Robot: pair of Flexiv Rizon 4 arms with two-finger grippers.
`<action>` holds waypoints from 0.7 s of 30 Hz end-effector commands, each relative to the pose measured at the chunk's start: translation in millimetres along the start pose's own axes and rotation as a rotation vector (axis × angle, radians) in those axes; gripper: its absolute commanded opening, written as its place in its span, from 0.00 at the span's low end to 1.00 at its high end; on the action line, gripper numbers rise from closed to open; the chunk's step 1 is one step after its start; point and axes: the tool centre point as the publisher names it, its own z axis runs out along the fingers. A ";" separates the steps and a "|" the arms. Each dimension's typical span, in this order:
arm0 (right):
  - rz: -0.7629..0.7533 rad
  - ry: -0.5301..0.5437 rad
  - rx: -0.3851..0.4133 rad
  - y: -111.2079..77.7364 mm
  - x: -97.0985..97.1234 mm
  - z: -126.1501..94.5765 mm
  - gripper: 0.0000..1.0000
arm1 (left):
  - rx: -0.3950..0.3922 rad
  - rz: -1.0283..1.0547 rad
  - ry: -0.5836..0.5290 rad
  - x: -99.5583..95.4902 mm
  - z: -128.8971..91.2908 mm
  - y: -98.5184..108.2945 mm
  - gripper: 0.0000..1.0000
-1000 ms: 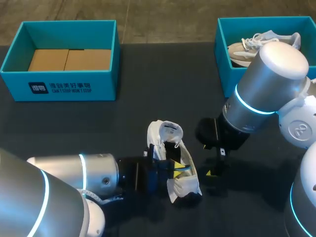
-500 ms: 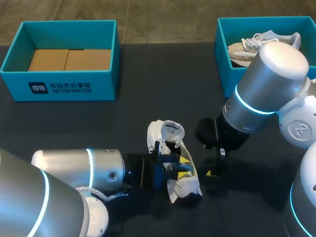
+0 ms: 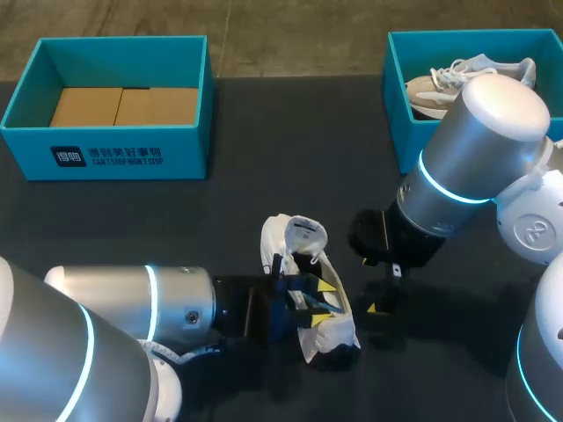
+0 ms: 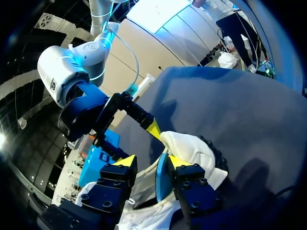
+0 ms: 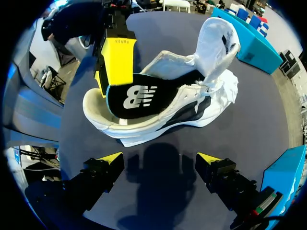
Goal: Take the shoe out of the shoebox, open the shoe tongue, remove and reinsert the insole, then place the shoe into the shoebox
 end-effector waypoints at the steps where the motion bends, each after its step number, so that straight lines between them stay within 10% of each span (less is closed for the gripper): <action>1: -0.001 -0.002 0.000 -0.3 0.9 0.8 1.00 | -0.023 0.007 0.031 -0.3 -21.1 -2.2 0.42; 21: -0.001 -0.002 0.000 -0.3 0.9 0.8 1.00 | -0.105 0.050 0.267 -17.1 -56.1 15.5 0.44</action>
